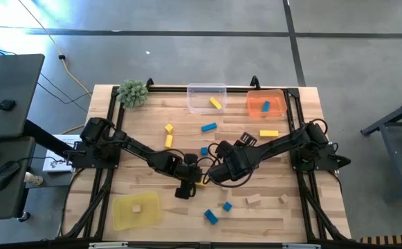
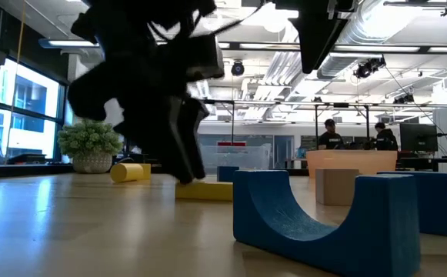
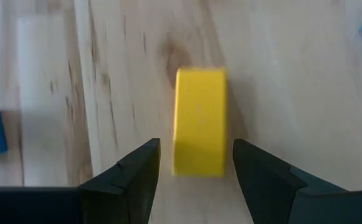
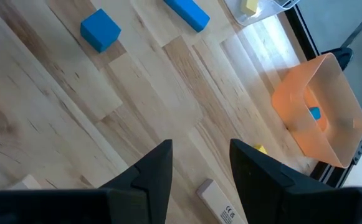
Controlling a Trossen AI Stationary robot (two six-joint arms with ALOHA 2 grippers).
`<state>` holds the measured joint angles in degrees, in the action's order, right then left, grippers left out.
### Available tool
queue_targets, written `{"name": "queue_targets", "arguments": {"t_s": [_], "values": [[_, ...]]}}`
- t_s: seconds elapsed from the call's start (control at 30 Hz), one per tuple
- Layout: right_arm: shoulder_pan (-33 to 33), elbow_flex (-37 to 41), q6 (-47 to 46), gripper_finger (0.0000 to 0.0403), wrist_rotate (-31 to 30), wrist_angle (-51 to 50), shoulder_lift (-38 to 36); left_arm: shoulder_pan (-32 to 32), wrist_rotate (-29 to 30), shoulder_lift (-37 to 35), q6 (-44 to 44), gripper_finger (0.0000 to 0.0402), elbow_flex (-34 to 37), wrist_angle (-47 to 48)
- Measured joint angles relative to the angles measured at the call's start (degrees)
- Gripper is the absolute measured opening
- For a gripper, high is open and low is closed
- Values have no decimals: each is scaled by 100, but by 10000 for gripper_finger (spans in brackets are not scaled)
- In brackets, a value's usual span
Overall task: Sort & place blocks by color
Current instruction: Put the yellow block into the transparent bin
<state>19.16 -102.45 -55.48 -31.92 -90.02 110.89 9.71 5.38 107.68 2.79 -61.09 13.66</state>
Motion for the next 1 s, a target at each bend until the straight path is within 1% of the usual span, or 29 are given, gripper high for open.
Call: {"name": "queue_targets", "arguments": {"t_s": [0.23,0.37,0.43,0.5,0.67,1.0], "values": [[0,0,-6,149,0,0,0,-46,-76,252,176,193,-15,-126],[0,0,-20,149,9,2,0,-21,-67,284,237,191,-13,-181],[0,0,-58,149,9,0,0,-21,-57,286,182,182,-12,-189],[0,0,-106,149,12,0,0,-19,-65,288,150,164,-12,-187],[-2,0,-149,149,50,0,0,-35,-164,288,151,102,-13,-210],[-206,0,-407,149,94,4,0,-94,-376,205,150,99,1,-154]]}}
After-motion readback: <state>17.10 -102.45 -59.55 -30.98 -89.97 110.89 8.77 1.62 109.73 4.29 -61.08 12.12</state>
